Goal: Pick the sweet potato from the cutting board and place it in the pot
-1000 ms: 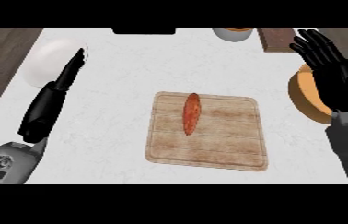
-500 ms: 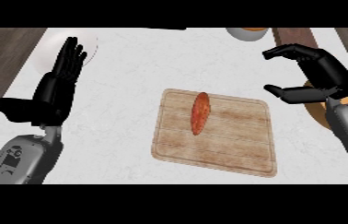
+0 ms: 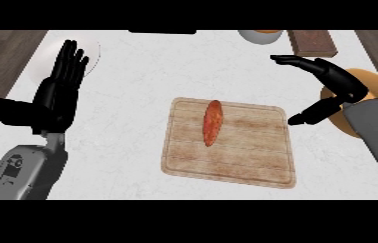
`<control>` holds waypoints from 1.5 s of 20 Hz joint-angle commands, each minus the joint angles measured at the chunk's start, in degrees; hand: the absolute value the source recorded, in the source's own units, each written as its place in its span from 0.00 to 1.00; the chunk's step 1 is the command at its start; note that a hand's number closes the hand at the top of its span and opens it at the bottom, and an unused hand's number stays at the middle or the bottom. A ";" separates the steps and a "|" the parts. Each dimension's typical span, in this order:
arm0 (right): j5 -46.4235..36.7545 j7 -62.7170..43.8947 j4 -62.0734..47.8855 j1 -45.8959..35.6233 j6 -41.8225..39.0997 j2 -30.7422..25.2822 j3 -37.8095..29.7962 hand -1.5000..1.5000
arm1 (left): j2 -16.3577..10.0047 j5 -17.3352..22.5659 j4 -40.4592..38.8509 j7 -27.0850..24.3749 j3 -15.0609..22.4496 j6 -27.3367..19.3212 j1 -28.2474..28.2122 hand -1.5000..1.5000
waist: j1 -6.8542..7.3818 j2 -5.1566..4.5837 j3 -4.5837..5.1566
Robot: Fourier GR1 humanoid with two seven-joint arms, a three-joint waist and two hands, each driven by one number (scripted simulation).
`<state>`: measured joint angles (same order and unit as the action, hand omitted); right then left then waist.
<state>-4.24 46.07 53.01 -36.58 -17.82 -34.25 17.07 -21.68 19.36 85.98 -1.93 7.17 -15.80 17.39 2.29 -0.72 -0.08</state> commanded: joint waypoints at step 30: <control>-30.50 -19.08 6.73 -0.42 -5.03 16.81 5.89 0.00 | 4.77 -5.14 0.02 1.81 -7.23 4.99 -1.52 0.50 | -2.19 0.69 0.08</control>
<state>-32.39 24.79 59.26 -38.46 -23.45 -18.30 25.01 -17.62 14.74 87.76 0.48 1.59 -12.16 14.77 0.19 -0.04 0.00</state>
